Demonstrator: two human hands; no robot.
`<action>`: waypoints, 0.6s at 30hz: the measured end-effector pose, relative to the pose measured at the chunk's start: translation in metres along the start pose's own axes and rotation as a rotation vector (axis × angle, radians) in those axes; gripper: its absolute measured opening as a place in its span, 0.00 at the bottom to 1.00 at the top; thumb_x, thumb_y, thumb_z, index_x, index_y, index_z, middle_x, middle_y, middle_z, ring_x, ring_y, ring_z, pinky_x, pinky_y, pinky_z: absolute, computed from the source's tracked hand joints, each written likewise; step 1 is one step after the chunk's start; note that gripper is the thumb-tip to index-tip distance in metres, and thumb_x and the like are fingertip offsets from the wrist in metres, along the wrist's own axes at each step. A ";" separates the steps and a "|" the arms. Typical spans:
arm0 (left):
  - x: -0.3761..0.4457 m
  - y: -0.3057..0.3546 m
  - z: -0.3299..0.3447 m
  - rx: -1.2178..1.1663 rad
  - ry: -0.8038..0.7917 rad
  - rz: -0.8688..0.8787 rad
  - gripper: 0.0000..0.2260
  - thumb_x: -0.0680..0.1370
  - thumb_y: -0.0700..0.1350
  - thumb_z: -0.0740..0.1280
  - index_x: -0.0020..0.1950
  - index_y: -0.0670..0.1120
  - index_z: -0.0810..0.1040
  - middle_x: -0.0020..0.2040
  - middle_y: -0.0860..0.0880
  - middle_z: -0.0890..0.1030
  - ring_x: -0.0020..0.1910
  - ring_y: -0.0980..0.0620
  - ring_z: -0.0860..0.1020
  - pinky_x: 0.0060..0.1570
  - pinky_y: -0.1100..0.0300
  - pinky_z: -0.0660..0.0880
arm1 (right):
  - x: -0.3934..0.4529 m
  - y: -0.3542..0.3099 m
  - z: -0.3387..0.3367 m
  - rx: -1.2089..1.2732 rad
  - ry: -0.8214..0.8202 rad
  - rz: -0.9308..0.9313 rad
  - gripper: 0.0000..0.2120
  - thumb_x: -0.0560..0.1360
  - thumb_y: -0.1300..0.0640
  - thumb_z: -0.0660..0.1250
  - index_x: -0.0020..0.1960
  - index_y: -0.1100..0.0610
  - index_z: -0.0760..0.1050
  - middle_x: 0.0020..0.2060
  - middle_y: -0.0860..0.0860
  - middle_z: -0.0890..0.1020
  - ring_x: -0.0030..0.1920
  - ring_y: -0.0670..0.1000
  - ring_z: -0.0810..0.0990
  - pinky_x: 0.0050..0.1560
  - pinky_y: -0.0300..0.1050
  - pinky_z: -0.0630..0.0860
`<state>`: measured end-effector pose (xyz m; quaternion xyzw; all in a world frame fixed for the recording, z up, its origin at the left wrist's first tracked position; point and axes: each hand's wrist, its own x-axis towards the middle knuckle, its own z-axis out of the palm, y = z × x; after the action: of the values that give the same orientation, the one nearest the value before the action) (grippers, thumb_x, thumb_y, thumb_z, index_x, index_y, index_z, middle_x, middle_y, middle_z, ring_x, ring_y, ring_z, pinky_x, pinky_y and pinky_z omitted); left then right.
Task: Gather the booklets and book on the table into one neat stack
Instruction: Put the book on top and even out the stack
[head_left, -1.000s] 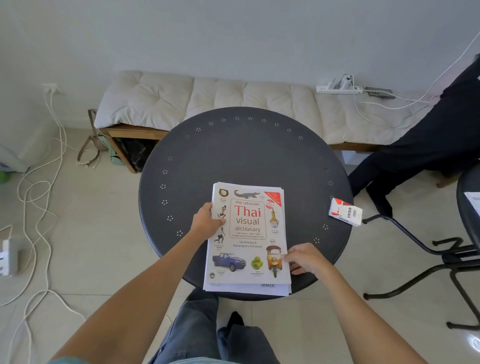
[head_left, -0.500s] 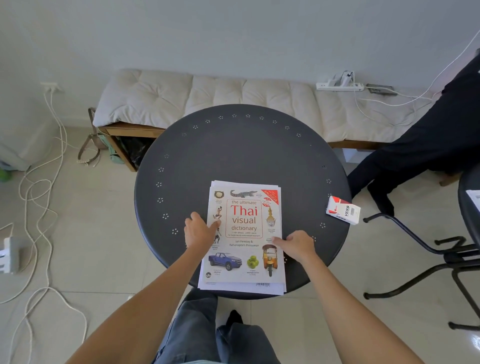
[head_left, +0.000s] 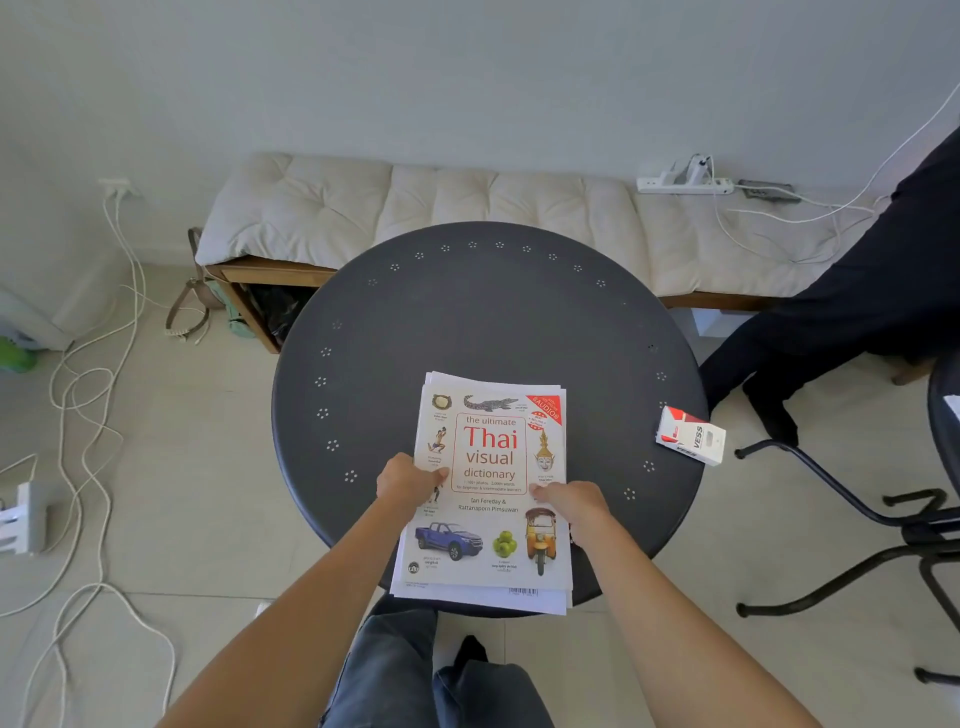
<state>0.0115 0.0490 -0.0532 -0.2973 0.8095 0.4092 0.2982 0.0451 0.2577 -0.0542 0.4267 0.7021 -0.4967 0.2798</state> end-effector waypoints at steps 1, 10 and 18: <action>0.001 -0.001 0.003 -0.001 0.028 0.006 0.13 0.75 0.49 0.70 0.52 0.43 0.72 0.53 0.45 0.81 0.48 0.47 0.81 0.40 0.57 0.78 | -0.001 0.001 0.001 0.009 0.015 -0.011 0.10 0.71 0.55 0.74 0.48 0.56 0.76 0.47 0.53 0.85 0.42 0.52 0.85 0.47 0.51 0.82; -0.008 0.000 0.005 -0.178 0.055 0.051 0.11 0.77 0.45 0.68 0.52 0.44 0.69 0.56 0.43 0.81 0.46 0.47 0.78 0.41 0.56 0.75 | -0.007 0.000 -0.002 0.173 -0.030 -0.111 0.11 0.75 0.59 0.68 0.56 0.57 0.71 0.51 0.54 0.83 0.47 0.53 0.83 0.42 0.49 0.80; -0.014 0.015 -0.014 -0.283 0.073 0.225 0.10 0.77 0.45 0.68 0.51 0.44 0.69 0.55 0.46 0.82 0.49 0.45 0.82 0.49 0.49 0.80 | -0.014 -0.028 -0.021 0.141 -0.085 -0.273 0.11 0.72 0.64 0.72 0.53 0.56 0.77 0.55 0.53 0.84 0.48 0.51 0.84 0.41 0.48 0.80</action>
<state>0.0062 0.0479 -0.0286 -0.2586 0.7822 0.5388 0.1759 0.0278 0.2692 -0.0225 0.3246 0.7045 -0.5957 0.2085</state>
